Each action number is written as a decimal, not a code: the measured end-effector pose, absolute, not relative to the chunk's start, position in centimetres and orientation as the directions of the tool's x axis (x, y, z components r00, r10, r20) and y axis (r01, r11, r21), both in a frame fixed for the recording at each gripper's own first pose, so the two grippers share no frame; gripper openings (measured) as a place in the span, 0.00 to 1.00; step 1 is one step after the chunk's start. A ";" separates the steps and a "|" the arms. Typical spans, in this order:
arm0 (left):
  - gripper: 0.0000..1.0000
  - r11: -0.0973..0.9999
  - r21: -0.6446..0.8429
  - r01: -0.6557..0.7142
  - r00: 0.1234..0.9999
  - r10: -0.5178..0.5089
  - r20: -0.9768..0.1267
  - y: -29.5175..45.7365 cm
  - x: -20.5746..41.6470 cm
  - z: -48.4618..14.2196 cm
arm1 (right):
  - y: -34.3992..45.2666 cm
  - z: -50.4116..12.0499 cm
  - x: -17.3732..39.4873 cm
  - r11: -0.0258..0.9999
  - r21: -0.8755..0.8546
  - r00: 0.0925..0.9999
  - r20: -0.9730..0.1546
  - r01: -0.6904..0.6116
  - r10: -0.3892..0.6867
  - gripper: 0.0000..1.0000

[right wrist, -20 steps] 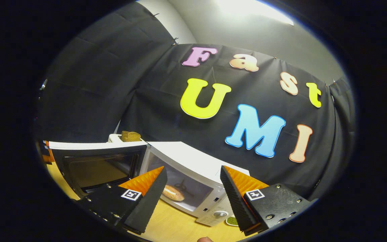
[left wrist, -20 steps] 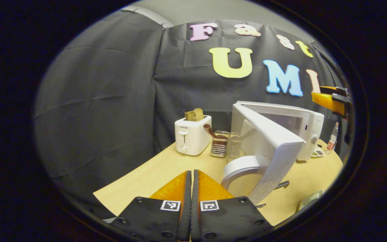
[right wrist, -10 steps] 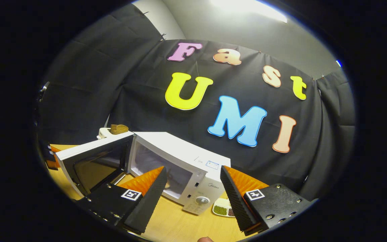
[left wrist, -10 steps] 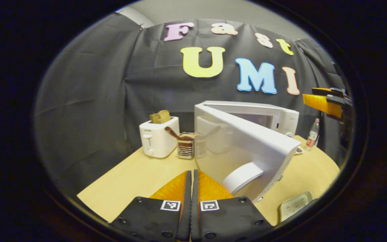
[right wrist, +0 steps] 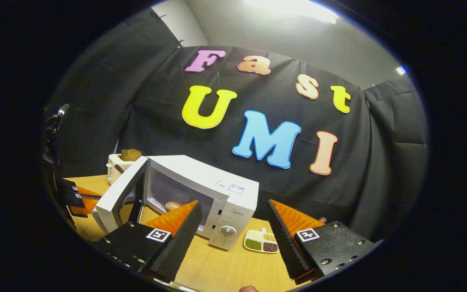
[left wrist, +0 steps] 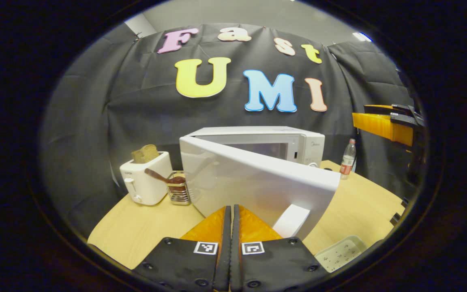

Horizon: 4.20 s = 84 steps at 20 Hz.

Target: Open the microwave oven with the left hand, put the food in, and close the microwave oven.

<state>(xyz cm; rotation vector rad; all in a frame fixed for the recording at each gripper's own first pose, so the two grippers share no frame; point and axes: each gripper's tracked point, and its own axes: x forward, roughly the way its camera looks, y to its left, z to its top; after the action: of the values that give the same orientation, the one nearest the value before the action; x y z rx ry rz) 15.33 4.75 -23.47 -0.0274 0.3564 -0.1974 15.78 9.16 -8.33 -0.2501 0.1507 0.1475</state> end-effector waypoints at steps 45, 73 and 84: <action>0.08 0.947 -0.040 0.320 0.905 -0.318 -0.282 -11.7 33.5 -21.7 | -5.0 -8.8 9.7 0.964 -0.245 0.966 -0.206 0.106 -0.158 0.97; 0.07 0.995 0.026 0.101 0.992 -0.099 -0.075 -1.1 5.6 -4.0 | 1.0 -4.6 1.3 0.998 -0.012 0.994 -0.087 -0.064 0.062 0.97; 0.47 0.998 0.013 0.064 0.996 -0.063 -0.069 3.5 -2.6 -4.5 | 4.0 -3.5 -4.1 1.000 -0.018 0.997 -0.068 -0.024 0.023 0.97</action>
<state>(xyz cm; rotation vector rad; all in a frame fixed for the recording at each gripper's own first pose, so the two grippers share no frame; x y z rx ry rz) -2.64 3.55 -4.51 0.0153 0.0691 -0.0635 -4.14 3.99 -3.51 -0.0190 0.0681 0.0235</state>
